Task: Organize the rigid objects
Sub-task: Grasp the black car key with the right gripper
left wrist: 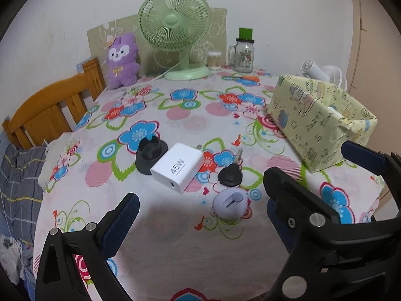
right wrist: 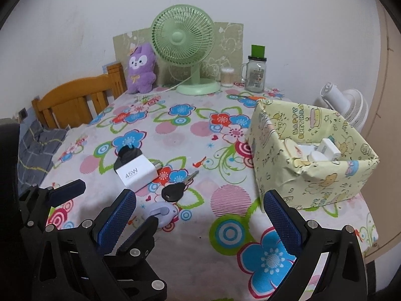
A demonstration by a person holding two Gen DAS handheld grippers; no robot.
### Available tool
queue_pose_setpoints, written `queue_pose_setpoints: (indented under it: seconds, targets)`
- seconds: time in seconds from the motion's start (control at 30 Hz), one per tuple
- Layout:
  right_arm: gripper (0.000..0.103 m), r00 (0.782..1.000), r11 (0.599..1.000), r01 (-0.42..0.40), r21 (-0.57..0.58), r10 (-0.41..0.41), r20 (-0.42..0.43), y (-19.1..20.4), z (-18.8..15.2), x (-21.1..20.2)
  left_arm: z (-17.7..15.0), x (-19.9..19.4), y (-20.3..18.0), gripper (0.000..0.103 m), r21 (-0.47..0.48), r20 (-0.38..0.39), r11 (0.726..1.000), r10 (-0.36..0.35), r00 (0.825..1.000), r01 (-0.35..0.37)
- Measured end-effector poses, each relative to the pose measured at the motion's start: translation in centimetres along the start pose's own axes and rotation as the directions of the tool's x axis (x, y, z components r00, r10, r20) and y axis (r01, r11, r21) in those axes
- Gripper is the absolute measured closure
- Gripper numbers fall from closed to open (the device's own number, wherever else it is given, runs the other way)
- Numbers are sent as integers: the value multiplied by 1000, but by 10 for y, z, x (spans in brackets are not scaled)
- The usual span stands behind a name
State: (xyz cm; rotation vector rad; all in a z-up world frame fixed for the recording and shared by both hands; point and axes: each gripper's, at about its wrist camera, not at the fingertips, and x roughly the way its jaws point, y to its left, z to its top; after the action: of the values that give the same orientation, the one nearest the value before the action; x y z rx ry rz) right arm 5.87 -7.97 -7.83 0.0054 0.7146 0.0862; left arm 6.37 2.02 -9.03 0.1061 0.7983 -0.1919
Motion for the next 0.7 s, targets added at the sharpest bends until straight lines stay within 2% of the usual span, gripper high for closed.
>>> queue_pose_setpoints:
  seconds: [0.2,0.57,0.7]
  targets:
    - [1,1000,1000,0,-5,0,-24,4,-2,19,-4,15,9,0,-5,-26,1000,15,1000,-15]
    - [9,996,1000,-9,-10,8,-90,13,-6,50,-9,40,25,0,-24,-74,999,34,997,-36]
    - [12,994,1000,-14,-7,14,-109,15,-6,59,-10,44,27,0,-36,-77,999,20,997,-23]
